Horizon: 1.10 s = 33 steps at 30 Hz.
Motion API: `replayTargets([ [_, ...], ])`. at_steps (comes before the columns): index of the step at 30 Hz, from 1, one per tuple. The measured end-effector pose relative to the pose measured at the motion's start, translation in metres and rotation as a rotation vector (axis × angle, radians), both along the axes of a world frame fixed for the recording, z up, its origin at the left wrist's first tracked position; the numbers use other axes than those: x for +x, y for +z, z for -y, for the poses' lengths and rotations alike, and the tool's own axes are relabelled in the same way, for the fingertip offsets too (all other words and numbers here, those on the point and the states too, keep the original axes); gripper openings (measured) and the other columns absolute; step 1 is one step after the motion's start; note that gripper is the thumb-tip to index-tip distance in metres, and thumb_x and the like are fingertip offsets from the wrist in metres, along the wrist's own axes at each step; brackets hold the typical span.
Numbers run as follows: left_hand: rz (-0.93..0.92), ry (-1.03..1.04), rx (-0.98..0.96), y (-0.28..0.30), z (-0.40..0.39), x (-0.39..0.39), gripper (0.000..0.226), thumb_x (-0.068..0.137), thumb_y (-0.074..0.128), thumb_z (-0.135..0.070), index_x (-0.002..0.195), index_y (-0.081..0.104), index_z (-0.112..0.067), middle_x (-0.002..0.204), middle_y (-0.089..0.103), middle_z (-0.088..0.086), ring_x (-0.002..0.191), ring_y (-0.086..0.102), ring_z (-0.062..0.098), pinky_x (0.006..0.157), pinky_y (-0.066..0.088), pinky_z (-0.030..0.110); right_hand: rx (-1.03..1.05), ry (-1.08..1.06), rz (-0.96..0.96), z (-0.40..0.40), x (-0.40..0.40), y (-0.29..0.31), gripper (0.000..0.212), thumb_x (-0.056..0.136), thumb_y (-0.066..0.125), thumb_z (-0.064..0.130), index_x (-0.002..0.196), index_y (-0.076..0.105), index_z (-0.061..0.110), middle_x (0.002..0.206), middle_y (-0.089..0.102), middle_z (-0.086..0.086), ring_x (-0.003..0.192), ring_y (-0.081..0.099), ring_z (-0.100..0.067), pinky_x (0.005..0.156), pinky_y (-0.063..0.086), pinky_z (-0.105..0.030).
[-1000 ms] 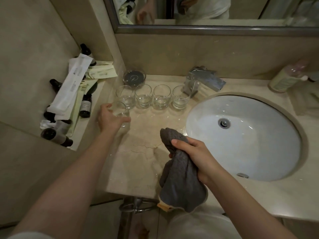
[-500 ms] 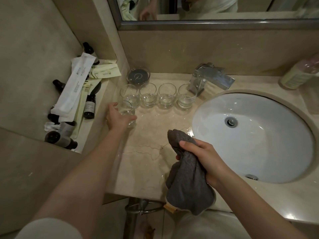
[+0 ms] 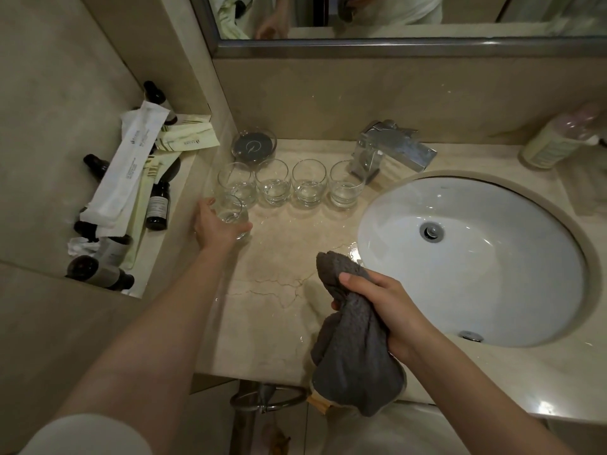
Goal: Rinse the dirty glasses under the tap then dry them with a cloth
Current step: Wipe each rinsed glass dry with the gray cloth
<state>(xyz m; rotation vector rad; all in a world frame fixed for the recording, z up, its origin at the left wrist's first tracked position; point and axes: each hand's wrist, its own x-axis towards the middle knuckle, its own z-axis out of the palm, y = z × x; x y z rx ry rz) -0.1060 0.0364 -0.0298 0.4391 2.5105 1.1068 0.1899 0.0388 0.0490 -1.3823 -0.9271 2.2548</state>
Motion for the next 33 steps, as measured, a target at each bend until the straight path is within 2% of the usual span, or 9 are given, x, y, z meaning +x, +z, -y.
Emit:
replayTargets([
  [4,-0.010,0.011,-0.025,0.001,-0.004,0.000,0.091,0.059,0.093,-0.011,0.135,0.045,-0.013,0.134,0.055,0.013,0.122,0.052,0.028,0.097,0.042,0.033,-0.016,-0.027,-0.013,-0.004,0.001,0.000,0.032,0.069,0.076,0.021,0.095,0.073,0.004,0.083,0.068,-0.018,0.073,0.064,-0.028,0.067,0.056,-0.036],
  [6,-0.015,0.010,-0.025,0.000,-0.005,0.001,0.090,0.059,0.092,-0.011,0.136,0.044,-0.012,0.134,0.054,0.013,0.122,0.052,0.029,0.097,0.042,0.032,-0.023,-0.026,-0.014,-0.004,0.002,0.000,0.029,0.073,0.075,0.018,0.097,0.073,0.003,0.084,0.067,-0.018,0.073,0.064,-0.028,0.065,0.056,-0.035],
  [9,-0.010,0.013,-0.022,0.001,-0.006,0.001,0.090,0.061,0.091,-0.011,0.137,0.042,-0.009,0.135,0.054,0.014,0.122,0.052,0.029,0.097,0.041,0.031,-0.029,-0.026,-0.017,-0.005,0.003,-0.001,0.037,0.068,0.076,0.020,0.099,0.071,0.001,0.084,0.066,-0.018,0.073,0.063,-0.029,0.064,0.056,-0.034],
  [13,-0.025,0.005,-0.045,0.001,-0.007,-0.002,0.093,0.061,0.092,-0.013,0.138,0.040,-0.008,0.136,0.053,0.016,0.123,0.052,0.030,0.099,0.041,0.034,-0.035,-0.030,-0.010,-0.005,0.004,-0.003,0.025,0.080,0.072,0.014,0.101,0.070,0.000,0.087,0.066,-0.020,0.076,0.063,-0.030,0.065,0.056,-0.034],
  [23,-0.073,-0.052,-0.067,0.004,-0.003,-0.001,0.092,0.065,0.090,-0.023,0.141,0.041,-0.006,0.140,0.049,0.017,0.128,0.047,0.032,0.103,0.040,0.037,-0.029,-0.032,-0.007,-0.007,0.010,-0.006,0.024,0.083,0.071,0.013,0.101,0.069,-0.002,0.083,0.065,-0.019,0.072,0.063,-0.028,0.064,0.055,-0.033],
  [27,-0.186,-0.093,-0.073,0.019,0.001,0.010,0.080,0.073,0.084,-0.026,0.141,0.046,-0.008,0.142,0.045,0.018,0.131,0.041,0.032,0.102,0.037,0.037,-0.042,-0.051,-0.022,-0.009,0.016,-0.004,0.020,0.082,0.071,0.014,0.096,0.071,0.000,0.084,0.065,-0.020,0.072,0.063,-0.029,0.065,0.055,-0.035],
  [30,-0.283,-0.177,-0.020,0.031,0.009,0.025,0.061,0.077,0.081,-0.026,0.130,0.057,-0.009,0.132,0.052,0.017,0.123,0.048,0.031,0.098,0.038,0.035,-0.042,-0.057,-0.033,-0.012,0.026,0.000,0.020,0.080,0.072,0.015,0.093,0.071,0.001,0.083,0.066,-0.019,0.073,0.064,-0.029,0.066,0.056,-0.035],
  [33,-0.273,-0.333,0.030,0.038,0.014,0.052,0.048,0.080,0.079,-0.027,0.123,0.063,-0.011,0.126,0.059,0.011,0.116,0.054,0.026,0.095,0.041,0.034,-0.048,-0.100,-0.043,-0.019,0.042,0.005,0.023,0.079,0.072,0.017,0.095,0.071,0.002,0.084,0.068,-0.019,0.074,0.066,-0.030,0.067,0.057,-0.035],
])
